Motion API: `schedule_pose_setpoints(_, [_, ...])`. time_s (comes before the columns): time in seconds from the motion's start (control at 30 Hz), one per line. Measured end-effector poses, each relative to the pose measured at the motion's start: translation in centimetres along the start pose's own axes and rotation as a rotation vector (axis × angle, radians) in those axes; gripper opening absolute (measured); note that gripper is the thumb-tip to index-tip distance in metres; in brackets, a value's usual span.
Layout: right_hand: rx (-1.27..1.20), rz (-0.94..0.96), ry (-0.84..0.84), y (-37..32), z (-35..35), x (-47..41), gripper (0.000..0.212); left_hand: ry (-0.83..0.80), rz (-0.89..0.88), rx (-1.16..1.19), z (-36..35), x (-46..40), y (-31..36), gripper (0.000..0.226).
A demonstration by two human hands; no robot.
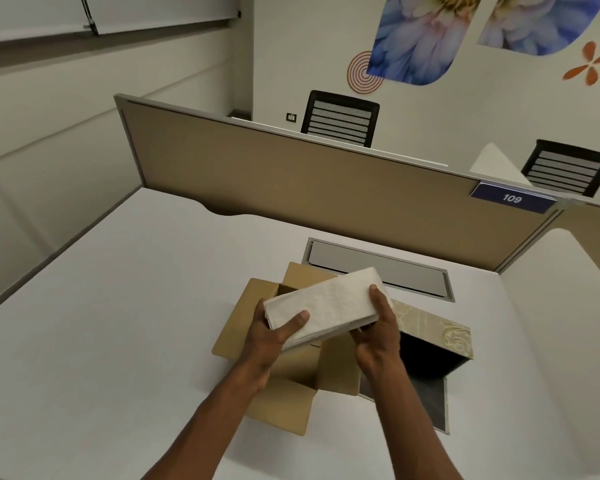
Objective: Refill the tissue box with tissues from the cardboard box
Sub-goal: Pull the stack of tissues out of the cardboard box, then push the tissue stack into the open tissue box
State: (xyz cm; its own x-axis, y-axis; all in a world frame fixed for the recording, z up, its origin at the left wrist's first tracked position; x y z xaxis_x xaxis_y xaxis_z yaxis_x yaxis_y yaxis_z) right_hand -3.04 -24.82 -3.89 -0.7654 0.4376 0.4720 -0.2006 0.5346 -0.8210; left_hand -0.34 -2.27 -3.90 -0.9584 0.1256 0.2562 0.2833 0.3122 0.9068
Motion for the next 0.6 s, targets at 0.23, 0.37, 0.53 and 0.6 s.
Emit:
schedule_pose_setpoints(0.23, [0.150,-0.016,0.019,-2.5,5.7,0.0,0.056,-0.124,0.124,-0.131,-4.3,-0.1,-1.6,0.106])
schedule_pose_setpoints(0.37, [0.137,-0.018,0.056,-4.3,9.6,0.3,0.071,-0.175,0.156,-0.174,-6.9,0.2,-2.6,0.114])
schedule_pose_setpoints(0.53, [0.241,-0.054,0.038,-4.7,14.1,0.9,0.065,-0.288,0.194,-0.245,-11.3,1.3,-4.2,0.095])
schedule_pose_setpoints(0.6, [0.203,-0.048,0.040,-4.8,16.0,1.3,0.052,-0.317,0.215,-0.243,-13.2,1.8,-4.8,0.092])
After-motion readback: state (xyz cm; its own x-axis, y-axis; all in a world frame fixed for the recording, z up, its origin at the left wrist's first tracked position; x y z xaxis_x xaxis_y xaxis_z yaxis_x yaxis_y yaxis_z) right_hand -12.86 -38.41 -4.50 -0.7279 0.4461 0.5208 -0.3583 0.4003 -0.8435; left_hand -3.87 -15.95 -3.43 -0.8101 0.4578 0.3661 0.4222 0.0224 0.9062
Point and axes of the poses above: each hand's wrist, its own x-axis away from the middle knuckle, its own z-axis out of the back of the hand, y = z × x, the point moved 10 cm from there along -x, towards the middle knuckle, and after that the axes turned 10 degrees about x, right-handed, at the moved point
